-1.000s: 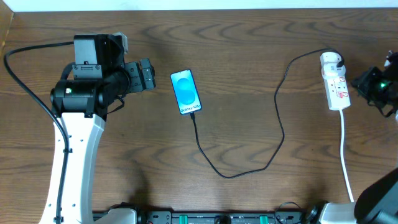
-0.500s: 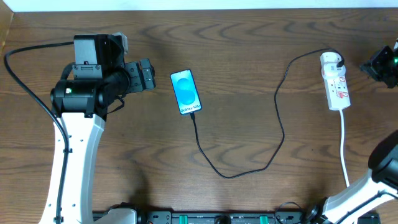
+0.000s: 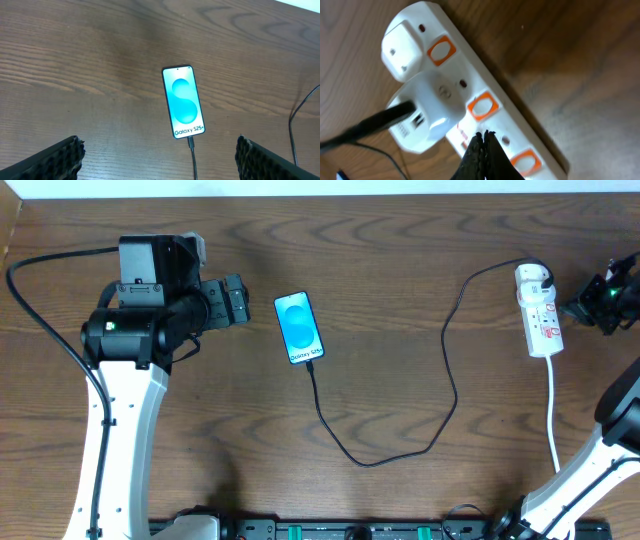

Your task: Plug charger to phone and switch on socket

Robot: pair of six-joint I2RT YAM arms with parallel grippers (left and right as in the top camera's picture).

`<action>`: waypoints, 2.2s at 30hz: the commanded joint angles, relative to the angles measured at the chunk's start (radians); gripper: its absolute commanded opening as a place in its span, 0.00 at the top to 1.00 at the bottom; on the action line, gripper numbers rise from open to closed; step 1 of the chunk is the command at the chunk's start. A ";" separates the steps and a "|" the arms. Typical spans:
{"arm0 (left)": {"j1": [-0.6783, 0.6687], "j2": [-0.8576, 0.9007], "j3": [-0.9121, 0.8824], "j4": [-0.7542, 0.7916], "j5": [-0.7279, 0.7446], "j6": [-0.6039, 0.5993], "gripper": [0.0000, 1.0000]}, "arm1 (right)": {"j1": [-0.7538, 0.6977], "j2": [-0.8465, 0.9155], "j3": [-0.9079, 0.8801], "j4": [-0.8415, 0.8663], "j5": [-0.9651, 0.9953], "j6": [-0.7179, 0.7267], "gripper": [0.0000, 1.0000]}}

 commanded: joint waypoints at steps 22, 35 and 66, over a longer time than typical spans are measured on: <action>-0.001 -0.005 0.007 -0.002 -0.006 0.006 0.02 | 0.045 0.117 0.018 0.096 -0.050 -0.058 0.99; -0.001 -0.005 0.007 -0.002 -0.006 0.006 0.02 | 0.090 0.119 0.018 0.039 -0.050 -0.018 0.99; -0.001 -0.005 0.007 -0.002 -0.006 0.006 0.02 | 0.156 0.119 0.016 -0.039 -0.087 0.097 0.99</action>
